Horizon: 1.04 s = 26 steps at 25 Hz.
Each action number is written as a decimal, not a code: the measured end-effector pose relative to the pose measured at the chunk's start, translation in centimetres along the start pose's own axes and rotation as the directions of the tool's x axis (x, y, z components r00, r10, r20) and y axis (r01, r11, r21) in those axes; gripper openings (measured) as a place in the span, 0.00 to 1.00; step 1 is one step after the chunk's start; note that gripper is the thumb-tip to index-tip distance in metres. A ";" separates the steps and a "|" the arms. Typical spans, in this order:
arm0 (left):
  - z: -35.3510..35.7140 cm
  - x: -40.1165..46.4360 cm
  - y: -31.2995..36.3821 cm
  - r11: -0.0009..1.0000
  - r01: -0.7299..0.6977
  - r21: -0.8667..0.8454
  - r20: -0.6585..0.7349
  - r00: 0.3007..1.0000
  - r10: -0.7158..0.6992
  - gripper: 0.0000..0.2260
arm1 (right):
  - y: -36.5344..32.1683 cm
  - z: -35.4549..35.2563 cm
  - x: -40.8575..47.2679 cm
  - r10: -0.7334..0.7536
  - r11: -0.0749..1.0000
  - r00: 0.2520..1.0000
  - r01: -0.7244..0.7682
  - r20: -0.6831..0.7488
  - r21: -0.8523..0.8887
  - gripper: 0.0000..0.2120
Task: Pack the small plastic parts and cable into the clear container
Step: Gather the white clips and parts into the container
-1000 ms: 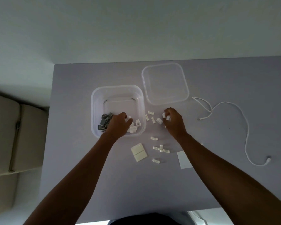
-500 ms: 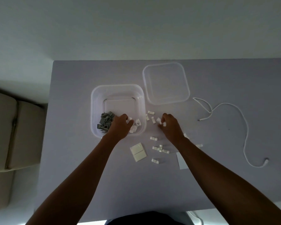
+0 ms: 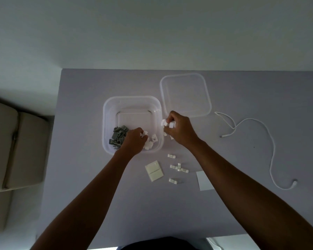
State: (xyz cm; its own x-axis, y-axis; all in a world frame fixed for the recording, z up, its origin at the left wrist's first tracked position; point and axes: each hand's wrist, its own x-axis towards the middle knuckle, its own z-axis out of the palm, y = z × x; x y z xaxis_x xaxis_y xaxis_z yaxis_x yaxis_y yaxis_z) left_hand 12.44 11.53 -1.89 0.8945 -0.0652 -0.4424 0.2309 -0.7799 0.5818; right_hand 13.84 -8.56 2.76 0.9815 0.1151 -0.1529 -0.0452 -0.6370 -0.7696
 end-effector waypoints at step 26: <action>-1.5 -1.1 -1.6 0.997 -0.070 0.036 0.164 0.984 0.063 0.20 | -4.0 6.1 0.3 0.125 0.900 0.891 0.083 0.436 -0.427 0.10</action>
State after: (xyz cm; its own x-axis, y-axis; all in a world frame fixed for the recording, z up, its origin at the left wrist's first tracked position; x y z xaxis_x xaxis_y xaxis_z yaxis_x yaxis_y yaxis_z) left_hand 11.70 13.77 -1.30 0.8325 -0.2155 -0.5104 0.1538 -0.7951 0.5866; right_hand 13.13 -1.28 2.04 0.7879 0.3554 -0.5029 0.1200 -0.8896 -0.4407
